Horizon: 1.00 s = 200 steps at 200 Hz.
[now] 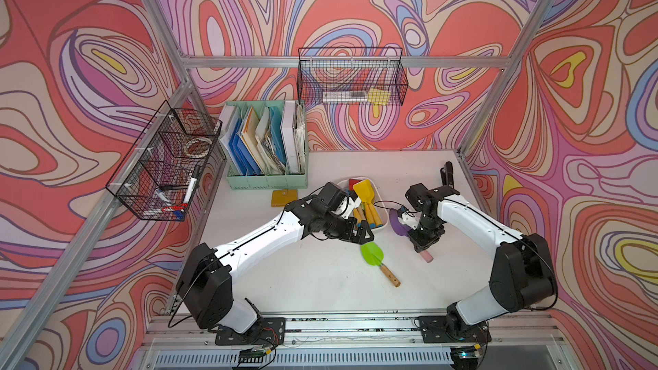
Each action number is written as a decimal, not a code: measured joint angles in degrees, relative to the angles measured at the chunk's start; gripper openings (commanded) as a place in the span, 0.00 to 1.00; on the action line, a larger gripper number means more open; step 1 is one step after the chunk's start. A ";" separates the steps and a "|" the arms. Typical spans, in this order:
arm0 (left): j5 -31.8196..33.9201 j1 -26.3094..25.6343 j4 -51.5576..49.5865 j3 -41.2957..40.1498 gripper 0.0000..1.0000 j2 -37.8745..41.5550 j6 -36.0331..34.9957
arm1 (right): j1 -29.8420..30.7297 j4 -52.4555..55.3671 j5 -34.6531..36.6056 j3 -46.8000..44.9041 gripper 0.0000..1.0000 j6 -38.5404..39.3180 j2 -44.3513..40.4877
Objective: Put the shovel into the storage box
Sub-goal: Pick up the shovel from the center of the board, then place the shovel in the storage box.
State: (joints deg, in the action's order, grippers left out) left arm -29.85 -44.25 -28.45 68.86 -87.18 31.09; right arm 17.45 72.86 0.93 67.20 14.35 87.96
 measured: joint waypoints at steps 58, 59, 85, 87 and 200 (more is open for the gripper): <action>4.15 -1.95 8.50 -0.33 0.88 -3.72 0.90 | 0.00 2.05 -1.57 7.82 0.09 0.87 -1.36; 4.26 -1.95 8.68 -0.33 0.88 -3.74 0.92 | 0.00 2.08 -1.66 7.93 0.09 0.92 -1.36; 6.16 -1.90 13.22 -0.37 0.83 -4.46 1.60 | 0.00 2.54 -2.91 9.68 0.09 1.27 -1.18; 6.29 -1.90 13.75 -0.37 0.82 -4.52 1.75 | 0.00 2.56 -2.99 9.84 0.09 1.29 -1.14; 8.46 -1.90 28.68 0.39 0.67 -11.63 5.88 | 3.69 2.56 -5.31 15.45 0.09 1.62 3.96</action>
State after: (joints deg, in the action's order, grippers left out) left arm -21.39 -46.15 0.23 69.25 -98.80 36.97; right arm 21.15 75.42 -4.38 82.65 15.97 91.92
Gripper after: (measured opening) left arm 0.689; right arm 0.221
